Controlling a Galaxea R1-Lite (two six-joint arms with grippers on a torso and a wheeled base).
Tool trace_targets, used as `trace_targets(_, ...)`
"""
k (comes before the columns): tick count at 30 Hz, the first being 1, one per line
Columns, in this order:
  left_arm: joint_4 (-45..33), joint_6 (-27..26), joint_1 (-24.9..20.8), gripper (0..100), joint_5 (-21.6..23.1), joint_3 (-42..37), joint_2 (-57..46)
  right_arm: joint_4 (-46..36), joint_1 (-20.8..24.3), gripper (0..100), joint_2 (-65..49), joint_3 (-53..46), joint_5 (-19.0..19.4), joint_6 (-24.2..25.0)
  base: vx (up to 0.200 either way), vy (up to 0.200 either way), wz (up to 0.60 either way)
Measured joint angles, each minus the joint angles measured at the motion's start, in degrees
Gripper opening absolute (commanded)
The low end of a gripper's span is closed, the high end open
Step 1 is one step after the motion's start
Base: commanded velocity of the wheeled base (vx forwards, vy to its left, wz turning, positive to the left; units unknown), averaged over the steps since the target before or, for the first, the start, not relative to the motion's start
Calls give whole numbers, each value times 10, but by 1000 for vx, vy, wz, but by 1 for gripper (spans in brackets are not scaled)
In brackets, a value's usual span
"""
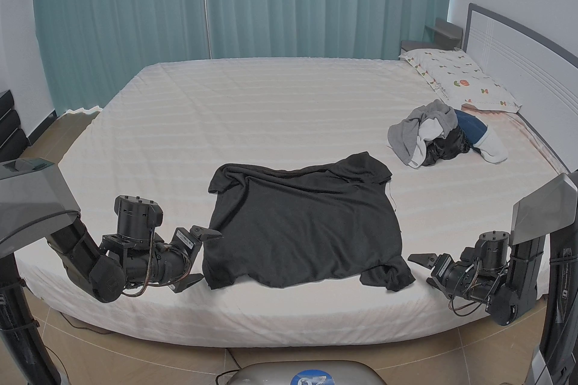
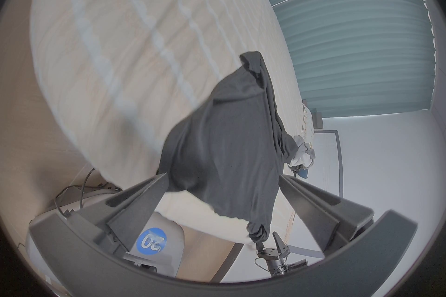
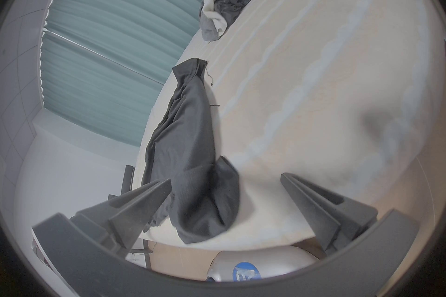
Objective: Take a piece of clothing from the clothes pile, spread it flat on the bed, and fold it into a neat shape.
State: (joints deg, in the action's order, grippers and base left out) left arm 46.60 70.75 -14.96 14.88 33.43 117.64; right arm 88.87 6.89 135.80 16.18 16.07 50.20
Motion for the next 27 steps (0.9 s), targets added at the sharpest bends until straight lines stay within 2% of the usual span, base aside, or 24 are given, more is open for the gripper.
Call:
trace_targets(5,1,-1,2,100,-7,1,1,-1,1,100,-4,-1,0,-1,0,0,0)
trace_targets(10,1,0,11,100,-40,10,7,0,4,100,-7,-1,-1,-1,0,0,0)
trace_targets(21,7,2,20,100,-43,15,14,1,8,100,-17,-4,-1,-2,0,0,0)
trace_targets(27,9,2,31,100,-41,15,15,1,18,100,-25,-9,-2,-2,200,-200,0)
